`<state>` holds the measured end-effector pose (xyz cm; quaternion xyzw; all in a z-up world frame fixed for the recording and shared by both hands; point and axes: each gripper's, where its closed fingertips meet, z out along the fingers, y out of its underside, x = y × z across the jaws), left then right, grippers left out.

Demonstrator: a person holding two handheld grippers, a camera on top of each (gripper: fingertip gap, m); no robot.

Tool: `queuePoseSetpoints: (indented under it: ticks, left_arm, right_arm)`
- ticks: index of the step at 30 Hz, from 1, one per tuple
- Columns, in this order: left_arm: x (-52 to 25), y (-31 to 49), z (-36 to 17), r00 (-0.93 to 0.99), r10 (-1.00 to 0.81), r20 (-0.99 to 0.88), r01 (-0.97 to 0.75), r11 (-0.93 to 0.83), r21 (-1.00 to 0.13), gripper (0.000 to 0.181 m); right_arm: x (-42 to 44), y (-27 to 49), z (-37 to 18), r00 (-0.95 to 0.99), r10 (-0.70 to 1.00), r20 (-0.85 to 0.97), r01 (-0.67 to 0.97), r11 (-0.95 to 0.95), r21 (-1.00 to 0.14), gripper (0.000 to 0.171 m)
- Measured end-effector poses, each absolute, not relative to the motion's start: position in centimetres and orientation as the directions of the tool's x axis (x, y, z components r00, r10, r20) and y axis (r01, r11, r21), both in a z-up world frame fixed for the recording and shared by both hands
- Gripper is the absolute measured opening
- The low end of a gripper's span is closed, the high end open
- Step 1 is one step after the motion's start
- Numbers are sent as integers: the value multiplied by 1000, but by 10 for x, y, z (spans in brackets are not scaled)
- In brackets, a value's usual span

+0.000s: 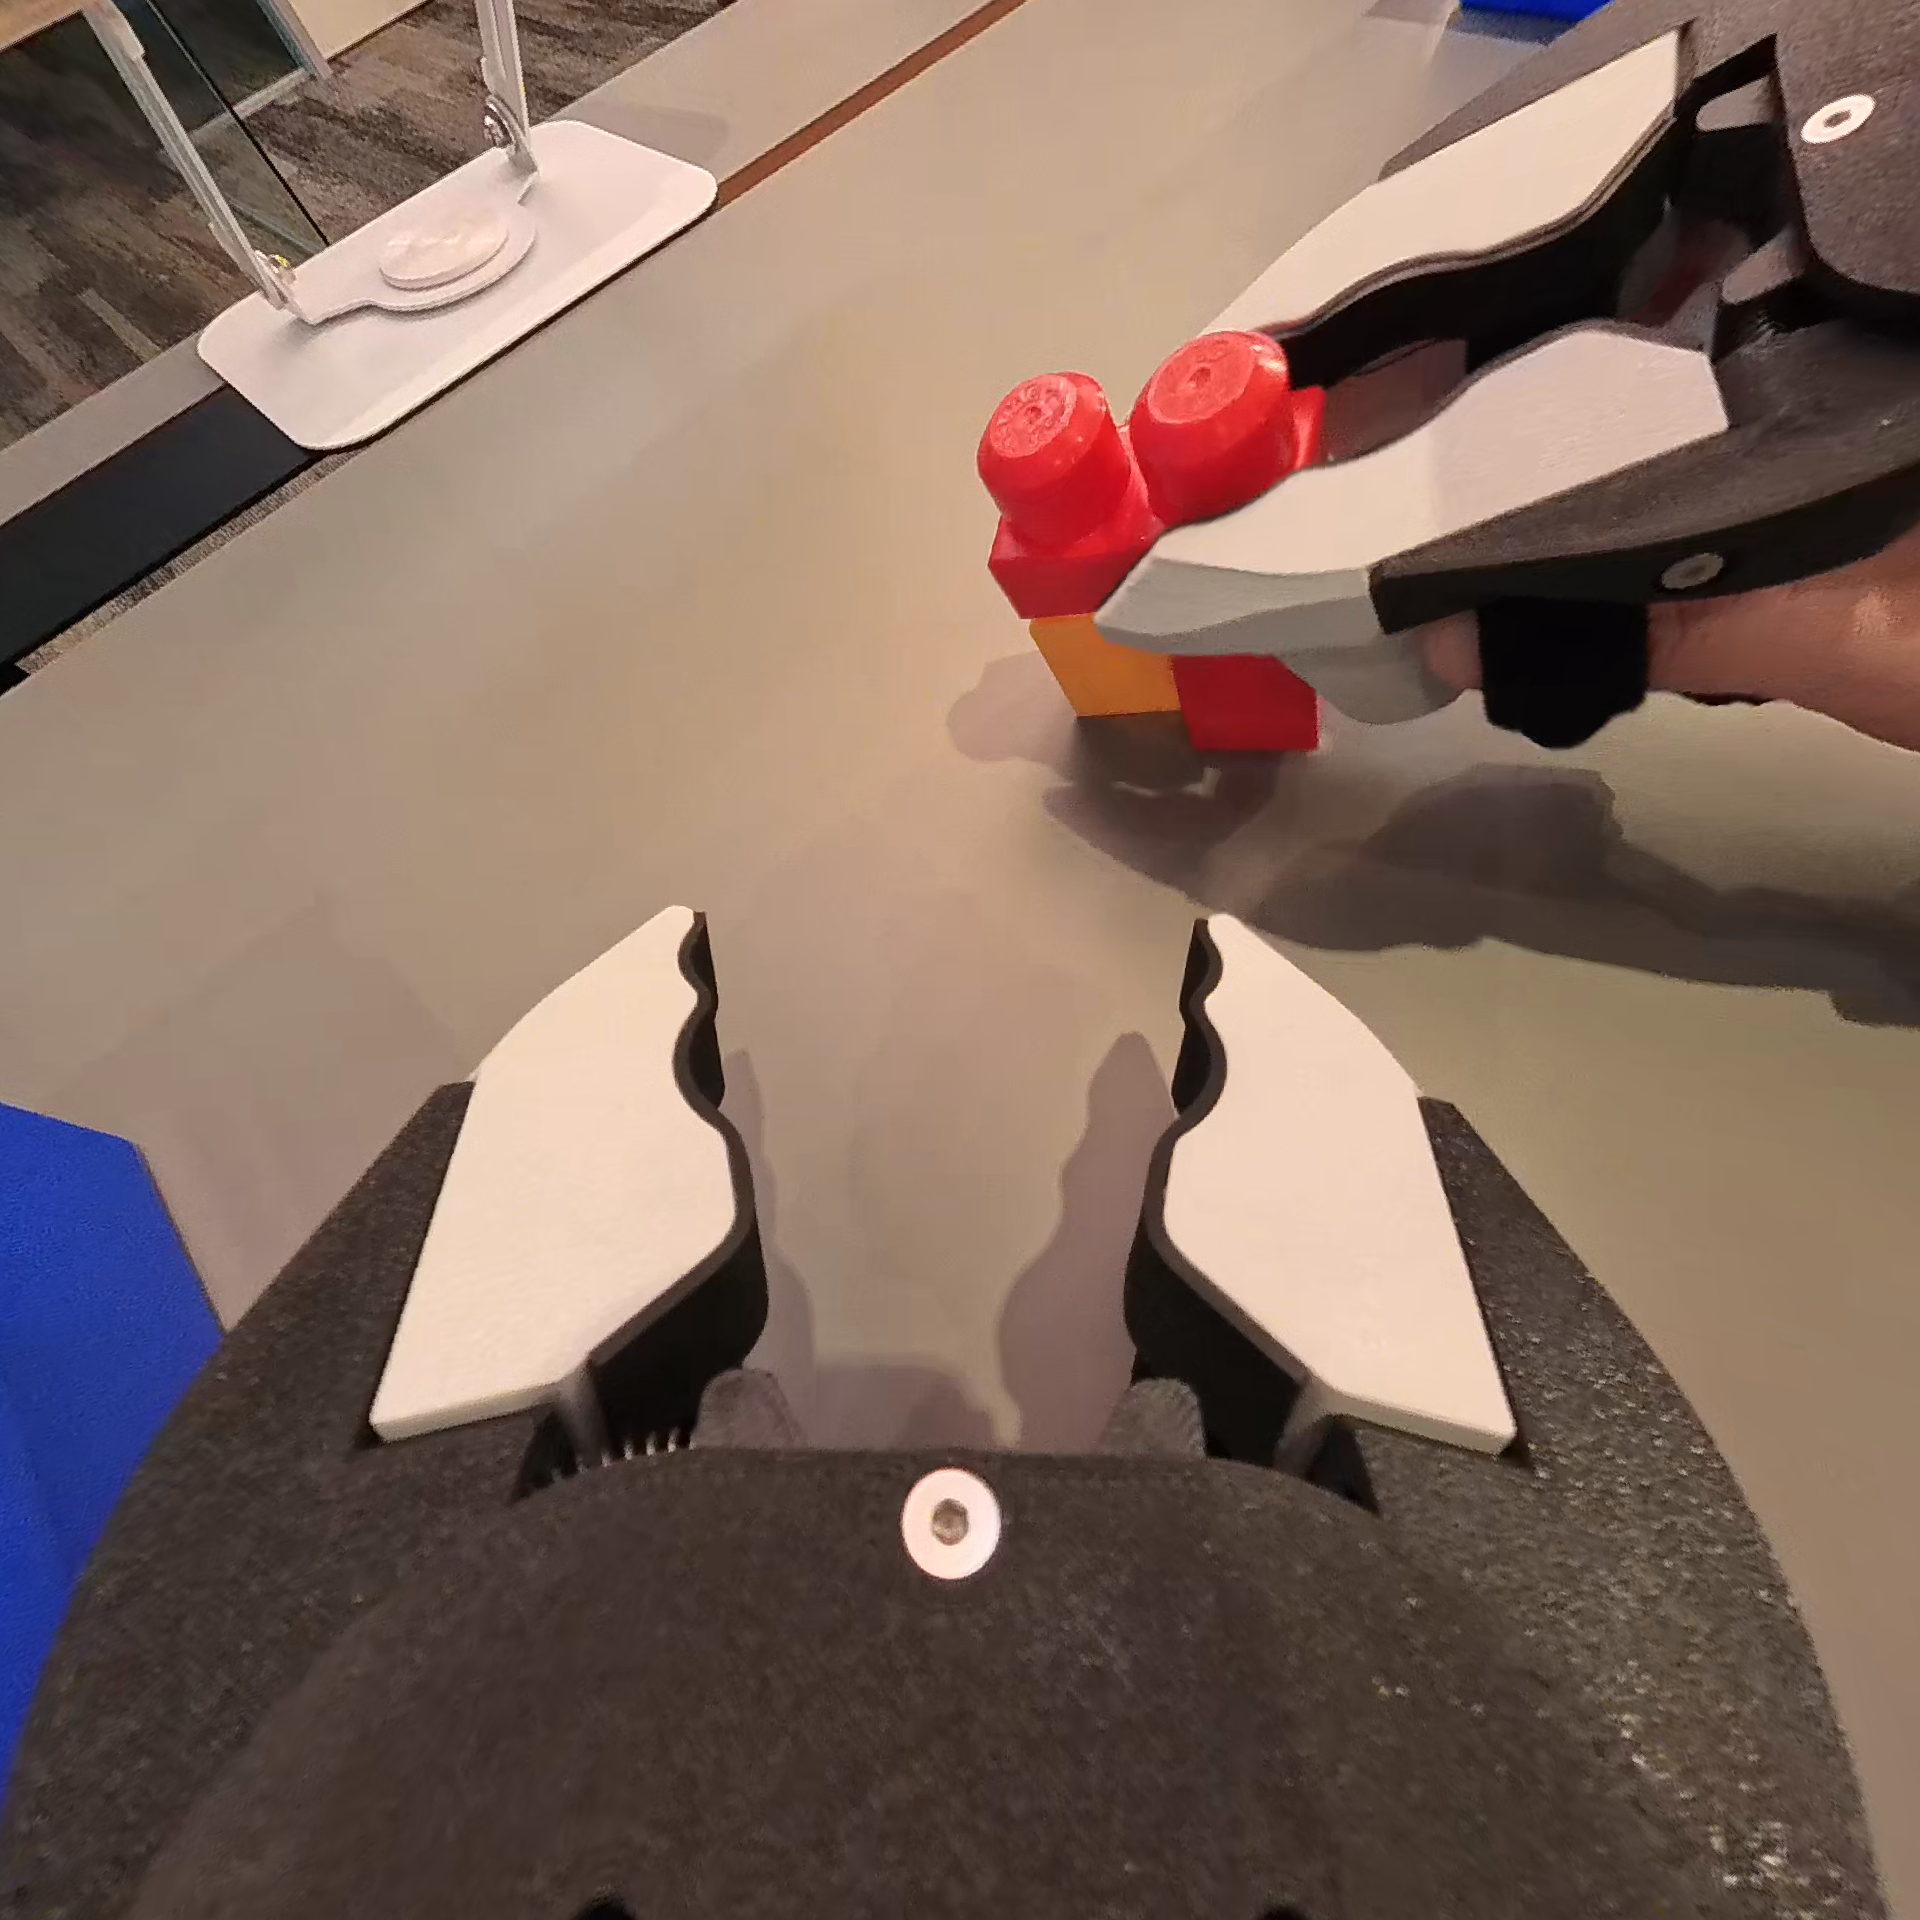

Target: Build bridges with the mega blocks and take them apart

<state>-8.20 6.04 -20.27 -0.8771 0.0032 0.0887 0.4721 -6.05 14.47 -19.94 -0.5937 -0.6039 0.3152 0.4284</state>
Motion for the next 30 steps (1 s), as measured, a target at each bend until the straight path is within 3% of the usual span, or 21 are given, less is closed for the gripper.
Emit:
queuePoseSetpoints:
  ticks: [12,20,30]
  left_arm:
    - [-79,59,-198,983,68,-169,-106,-542,-834,86]
    - [-74,61,-199,984,57,-169,-112,-542,-833,85]
    - [-69,66,-200,983,44,-176,-124,-548,-827,85]
  right_arm:
    - [-41,131,-196,-209,975,-75,329,-2,-944,38]
    - [-23,126,-196,-326,944,43,295,145,-945,38]
    - [-10,129,-189,-320,947,20,299,121,-947,42]
